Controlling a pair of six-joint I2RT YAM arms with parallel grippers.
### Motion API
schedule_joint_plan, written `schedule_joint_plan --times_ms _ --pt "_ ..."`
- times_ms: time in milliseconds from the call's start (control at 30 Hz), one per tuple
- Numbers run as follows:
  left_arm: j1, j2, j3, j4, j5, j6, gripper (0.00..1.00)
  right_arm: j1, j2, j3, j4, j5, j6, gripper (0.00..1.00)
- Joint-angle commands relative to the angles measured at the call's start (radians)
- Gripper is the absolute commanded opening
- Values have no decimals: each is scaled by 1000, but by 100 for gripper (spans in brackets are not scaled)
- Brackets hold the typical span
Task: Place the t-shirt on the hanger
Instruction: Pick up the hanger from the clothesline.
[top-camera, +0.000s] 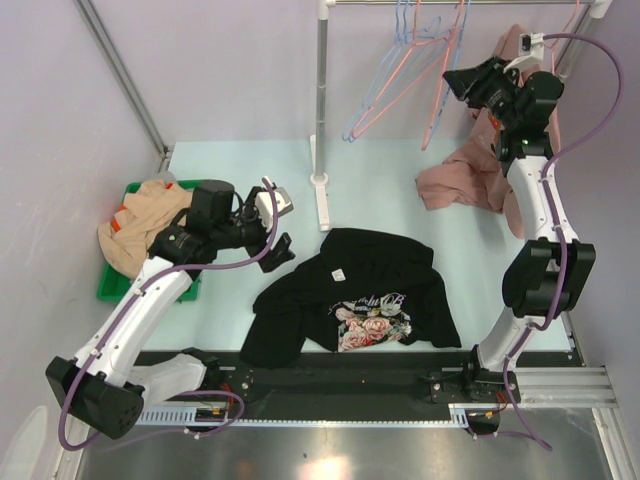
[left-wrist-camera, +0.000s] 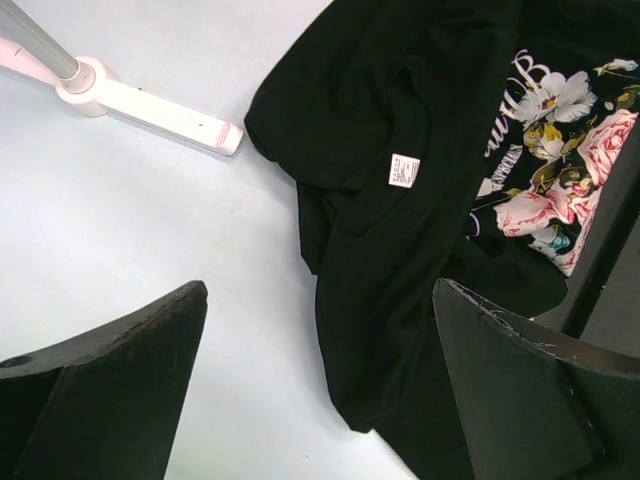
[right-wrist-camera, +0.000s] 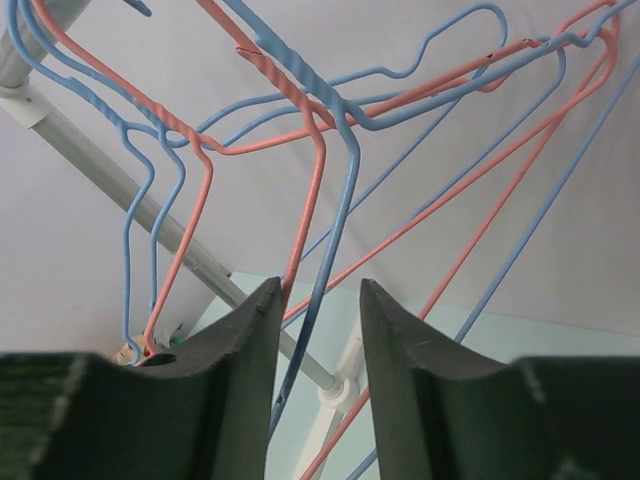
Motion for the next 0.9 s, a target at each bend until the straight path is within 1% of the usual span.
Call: schedule_joint_plan --times_ms 0,33,67,133,200,300,333,433,500,567,733,867 --pt "8 -14 0 22 -6 7 100 -2 21 67 15 -6 29 34" --pt "8 -13 0 21 -7 7 100 -2 21 69 16 -10 47 27" --pt "8 -13 0 24 -7 9 100 -3 21 70 22 -14 55 23" --pt "8 -10 0 25 -6 9 100 -8 15 70 26 -23 76 17" --pt "8 -10 0 25 -6 7 100 -14 4 72 32 -33 90 15" --pt "8 -11 -3 25 -6 7 100 -22 -13 73 47 -41 125 6" --pt "8 -11 -2 25 -6 9 100 -23 -18 75 47 -43 130 1" --pt "8 -11 -2 27 -6 7 100 -32 -31 78 56 -47 156 0" --pt "8 -13 0 25 -6 9 100 -46 -41 70 68 -58 208 0" --pt "8 -14 -1 24 -6 7 100 -55 -48 58 108 -69 269 0" --pt "8 -8 -3 28 1 7 100 -88 -64 46 187 -98 359 0" --pt "8 -4 -2 32 2 7 100 -106 -71 43 188 -115 400 0"
